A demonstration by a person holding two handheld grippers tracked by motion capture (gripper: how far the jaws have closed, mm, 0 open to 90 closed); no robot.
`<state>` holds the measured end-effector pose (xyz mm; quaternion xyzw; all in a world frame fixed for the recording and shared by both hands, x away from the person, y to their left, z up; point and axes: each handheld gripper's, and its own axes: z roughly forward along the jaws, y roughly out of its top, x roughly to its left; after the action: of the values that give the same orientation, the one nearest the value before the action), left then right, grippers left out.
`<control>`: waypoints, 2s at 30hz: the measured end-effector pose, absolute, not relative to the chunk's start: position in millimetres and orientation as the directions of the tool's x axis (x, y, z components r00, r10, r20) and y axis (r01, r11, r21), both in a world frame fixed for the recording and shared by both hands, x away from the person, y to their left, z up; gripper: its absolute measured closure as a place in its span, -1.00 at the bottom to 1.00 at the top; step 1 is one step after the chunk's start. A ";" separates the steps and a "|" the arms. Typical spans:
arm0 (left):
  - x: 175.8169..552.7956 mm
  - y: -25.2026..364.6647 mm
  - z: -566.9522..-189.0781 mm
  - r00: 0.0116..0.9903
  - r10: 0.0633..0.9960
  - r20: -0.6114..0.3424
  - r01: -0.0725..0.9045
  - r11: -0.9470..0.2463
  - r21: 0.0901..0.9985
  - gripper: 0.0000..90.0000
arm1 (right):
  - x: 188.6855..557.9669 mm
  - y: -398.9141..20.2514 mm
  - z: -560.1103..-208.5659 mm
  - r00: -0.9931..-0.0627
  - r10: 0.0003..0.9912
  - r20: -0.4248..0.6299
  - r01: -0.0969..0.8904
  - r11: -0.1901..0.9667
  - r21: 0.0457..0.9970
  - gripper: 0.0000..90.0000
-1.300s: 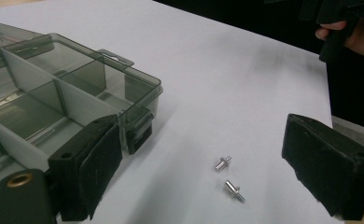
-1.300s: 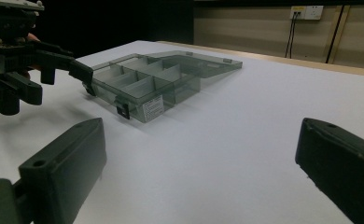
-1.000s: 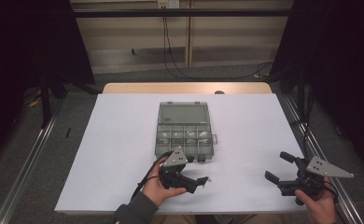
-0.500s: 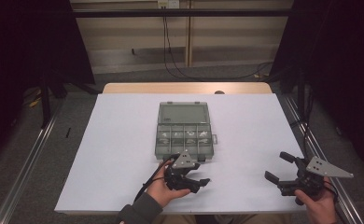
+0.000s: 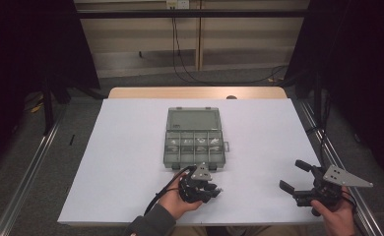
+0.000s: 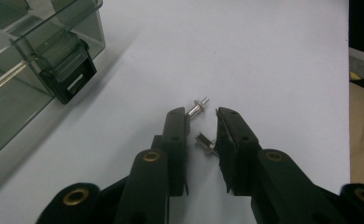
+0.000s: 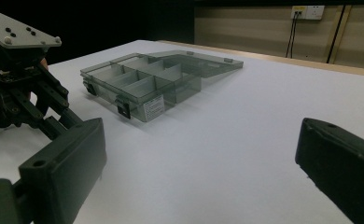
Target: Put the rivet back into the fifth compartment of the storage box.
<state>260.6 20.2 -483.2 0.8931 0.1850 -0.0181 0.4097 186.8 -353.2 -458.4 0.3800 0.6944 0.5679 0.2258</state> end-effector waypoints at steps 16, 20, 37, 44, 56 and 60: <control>261.1 22.5 -481.2 0.929 0.314 -0.197 0.352 -0.583 0.732 0.83 | 186.8 -353.2 -458.4 -0.609 0.785 0.117 0.271 0.067 0.960 -0.96; 262.9 26.3 -478.6 0.924 0.325 -0.203 0.361 -0.560 0.746 0.83 | 186.6 -353.2 -458.2 -0.609 0.784 0.117 0.271 0.067 0.960 -0.96; 278.0 52.3 -462.7 0.897 0.386 -0.214 0.387 -0.456 0.801 0.83 | 186.7 -352.8 -458.5 -0.611 0.783 0.115 0.270 0.069 0.960 -0.96; 284.7 65.6 -455.9 0.878 0.424 -0.223 0.400 -0.393 0.828 0.83 | 186.7 -352.9 -458.6 -0.611 0.783 0.116 0.270 0.069 0.960 -0.96; 292.7 81.8 -451.3 0.854 0.470 -0.222 0.407 -0.341 0.847 0.83 | 186.7 -352.7 -458.7 -0.612 0.783 0.117 0.271 0.069 0.960 -0.96; 296.7 90.7 -450.6 0.837 0.501 -0.222 0.416 -0.319 0.852 0.84 | 186.6 -352.4 -458.7 -0.612 0.782 0.119 0.274 0.068 0.959 -0.96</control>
<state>296.7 90.7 -450.6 0.8109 0.2827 0.0413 0.5106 186.6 -352.4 -458.7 0.3793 0.6958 0.5673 0.2239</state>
